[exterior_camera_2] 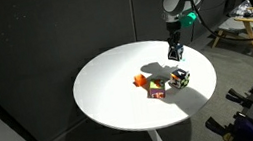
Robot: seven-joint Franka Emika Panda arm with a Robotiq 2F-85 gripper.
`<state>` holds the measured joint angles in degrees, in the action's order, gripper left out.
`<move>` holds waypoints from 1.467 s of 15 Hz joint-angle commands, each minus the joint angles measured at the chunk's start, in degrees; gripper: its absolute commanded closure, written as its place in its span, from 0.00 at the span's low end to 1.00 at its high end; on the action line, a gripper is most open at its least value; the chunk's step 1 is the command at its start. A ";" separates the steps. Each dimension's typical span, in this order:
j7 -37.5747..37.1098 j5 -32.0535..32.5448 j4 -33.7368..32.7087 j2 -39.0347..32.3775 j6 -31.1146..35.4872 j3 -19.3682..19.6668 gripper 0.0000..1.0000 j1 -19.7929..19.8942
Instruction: Pick up the block with the number four on it and put it on the block to the bottom far left
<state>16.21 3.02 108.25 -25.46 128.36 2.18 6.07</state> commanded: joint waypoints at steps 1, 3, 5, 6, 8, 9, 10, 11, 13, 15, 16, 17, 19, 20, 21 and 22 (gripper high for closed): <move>-0.11 0.17 -0.08 -0.01 -0.11 -0.29 0.74 0.27; 0.98 -0.11 0.04 0.42 0.16 -0.63 0.94 0.49; 3.28 -0.36 0.53 1.39 0.93 -1.34 0.94 0.80; 4.48 -0.40 0.70 1.76 1.38 -1.68 0.94 0.89; 7.66 -0.17 1.08 2.67 2.09 -2.47 0.94 0.99; 9.09 -0.20 1.21 3.08 2.45 -2.80 0.94 1.04; 10.93 -0.25 1.52 3.66 2.77 -3.24 0.94 1.15; 12.89 -0.27 1.87 4.31 2.93 -3.67 0.94 1.26; 17.84 -0.19 2.66 5.70 2.39 -4.64 0.94 1.51; 22.94 -0.19 3.48 7.01 1.95 -5.41 0.94 1.67; 25.73 -0.06 4.05 7.71 1.80 -5.66 0.94 1.61; 28.62 0.11 4.82 8.52 1.87 -5.82 0.94 1.49; 34.40 0.28 6.38 10.07 1.79 -6.06 0.94 1.18; 37.00 0.32 7.07 10.68 1.83 -6.09 0.94 1.02; 39.55 0.31 8.00 11.50 1.89 -6.14 0.94 0.84; 41.99 0.35 9.00 12.24 1.96 -6.14 0.94 0.67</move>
<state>51.31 3.00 113.33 -17.13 130.47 -3.37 6.45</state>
